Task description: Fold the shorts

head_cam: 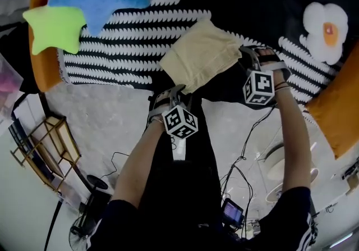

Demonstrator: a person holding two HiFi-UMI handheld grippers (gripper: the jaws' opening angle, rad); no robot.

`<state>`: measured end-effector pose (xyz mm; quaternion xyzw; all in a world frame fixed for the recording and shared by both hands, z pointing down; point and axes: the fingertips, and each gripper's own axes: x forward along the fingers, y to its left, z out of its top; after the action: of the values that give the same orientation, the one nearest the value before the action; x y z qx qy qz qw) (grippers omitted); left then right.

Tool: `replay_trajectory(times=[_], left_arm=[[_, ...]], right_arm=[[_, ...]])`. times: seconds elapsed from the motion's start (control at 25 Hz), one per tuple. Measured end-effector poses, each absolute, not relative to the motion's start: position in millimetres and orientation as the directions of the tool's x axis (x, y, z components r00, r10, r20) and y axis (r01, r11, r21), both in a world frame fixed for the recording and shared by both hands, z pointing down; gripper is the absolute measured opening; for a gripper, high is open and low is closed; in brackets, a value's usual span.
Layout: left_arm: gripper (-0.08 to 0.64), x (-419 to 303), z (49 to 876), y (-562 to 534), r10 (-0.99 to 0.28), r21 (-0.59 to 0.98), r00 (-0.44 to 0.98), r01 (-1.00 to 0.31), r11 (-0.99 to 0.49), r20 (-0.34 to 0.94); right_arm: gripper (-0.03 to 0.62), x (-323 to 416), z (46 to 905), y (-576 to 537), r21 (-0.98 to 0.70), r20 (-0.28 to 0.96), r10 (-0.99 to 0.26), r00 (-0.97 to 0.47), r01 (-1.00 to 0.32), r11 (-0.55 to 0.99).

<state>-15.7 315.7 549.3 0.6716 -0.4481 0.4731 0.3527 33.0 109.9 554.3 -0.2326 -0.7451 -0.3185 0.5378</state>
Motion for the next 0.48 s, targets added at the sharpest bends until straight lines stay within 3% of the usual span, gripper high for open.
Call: replay_trajectory(times=[0.08,0.2,0.24,0.36,0.48], left_arm=[[0.146,-15,563,317,-0.227,0.031,0.115,-0.939,-0.343,0.967],[0.099,-19,570,312,-0.206,0.007,0.08,-0.944,-0.33,0.975],[0.044,-21,569,312,-0.205,0.0,0.073,-0.942,-0.335,0.976],[0.034,-24,561,321,-0.208,0.031,0.11,-0.937,-0.348,0.972],[0.032,-23,558,329,-0.232,0.05,0.14,-0.933,-0.356,0.963]], right_arm=[[0.16,27,563,117,0.211,0.955,0.007,-0.296,0.696,0.687],[0.052,24,572,110,0.199,0.964,-0.026,-0.264,0.655,0.729],[0.042,24,571,107,0.189,0.965,-0.025,-0.259,0.631,0.753],[0.035,32,563,96,0.182,0.962,-0.017,-0.274,0.591,0.785],[0.03,54,566,76,0.207,0.968,-0.055,-0.246,0.649,0.732]])
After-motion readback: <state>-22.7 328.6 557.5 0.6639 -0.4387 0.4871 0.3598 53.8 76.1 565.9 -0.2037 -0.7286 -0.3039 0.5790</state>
